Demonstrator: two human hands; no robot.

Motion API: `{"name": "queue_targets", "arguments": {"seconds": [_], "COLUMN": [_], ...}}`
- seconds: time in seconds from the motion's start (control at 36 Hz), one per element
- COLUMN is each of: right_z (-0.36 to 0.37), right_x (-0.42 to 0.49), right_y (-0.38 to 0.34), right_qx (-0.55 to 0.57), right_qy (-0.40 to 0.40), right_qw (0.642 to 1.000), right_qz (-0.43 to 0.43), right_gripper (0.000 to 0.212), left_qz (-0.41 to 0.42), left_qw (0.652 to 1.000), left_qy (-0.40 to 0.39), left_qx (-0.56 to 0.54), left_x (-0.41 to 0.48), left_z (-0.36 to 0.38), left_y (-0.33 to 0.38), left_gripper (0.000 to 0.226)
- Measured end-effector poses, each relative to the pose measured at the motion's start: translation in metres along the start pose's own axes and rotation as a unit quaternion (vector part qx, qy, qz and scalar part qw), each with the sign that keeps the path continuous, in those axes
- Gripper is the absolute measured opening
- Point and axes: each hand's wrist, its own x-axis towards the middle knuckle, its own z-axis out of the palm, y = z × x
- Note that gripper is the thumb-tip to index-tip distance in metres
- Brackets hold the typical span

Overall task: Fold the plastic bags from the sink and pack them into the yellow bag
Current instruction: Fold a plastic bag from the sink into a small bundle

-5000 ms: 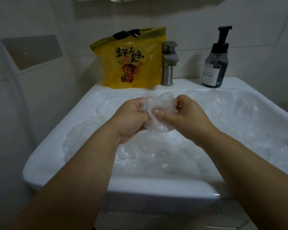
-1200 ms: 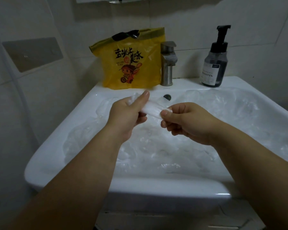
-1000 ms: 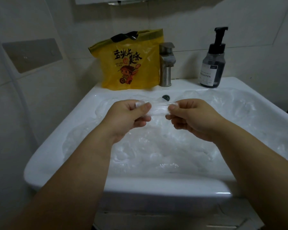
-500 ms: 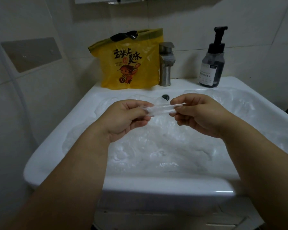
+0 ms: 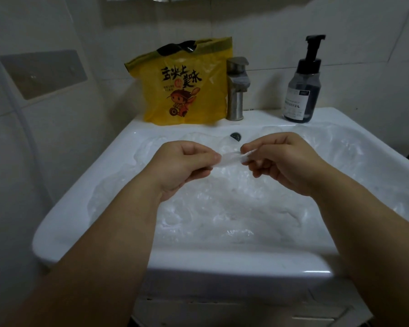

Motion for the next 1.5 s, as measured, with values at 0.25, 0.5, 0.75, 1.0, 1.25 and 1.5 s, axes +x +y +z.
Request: {"name": "queue_targets", "arguments": {"seconds": [0.25,0.5,0.75,1.0,1.25,1.5], "right_z": [-0.001,0.009,0.022,0.018,0.014,0.002], "right_x": [0.001,0.001,0.0,0.002,-0.006,-0.006], "right_y": [0.004,0.004,0.011,0.008,0.003,-0.029], "right_qx": [-0.113,-0.02,-0.015,-0.006,0.025,-0.055], "right_qy": [0.004,-0.036,-0.115,-0.087,-0.084,-0.062], "right_qw": [0.994,0.998,0.993,0.995,0.993,0.994], "right_qz": [0.008,0.045,0.038,0.055,0.084,0.07], "right_gripper": [0.014,0.01,0.014,0.013,0.013,0.01], "left_qz": [0.03,0.066,0.039,0.097,0.091,0.1], "left_qw": [0.999,0.991,0.992,0.988,0.979,0.994], "left_qy": [0.005,-0.024,-0.058,0.115,0.181,0.033], "left_qx": [-0.038,-0.111,0.102,0.037,0.012,0.009], "left_x": [0.003,0.004,-0.004,0.001,-0.005,-0.014], "left_z": [-0.002,0.008,0.031,0.024,0.017,-0.007], "left_y": [-0.001,-0.001,-0.007,-0.001,0.002,0.02], "left_gripper": [0.014,0.079,0.041,0.034,0.027,0.022]}}
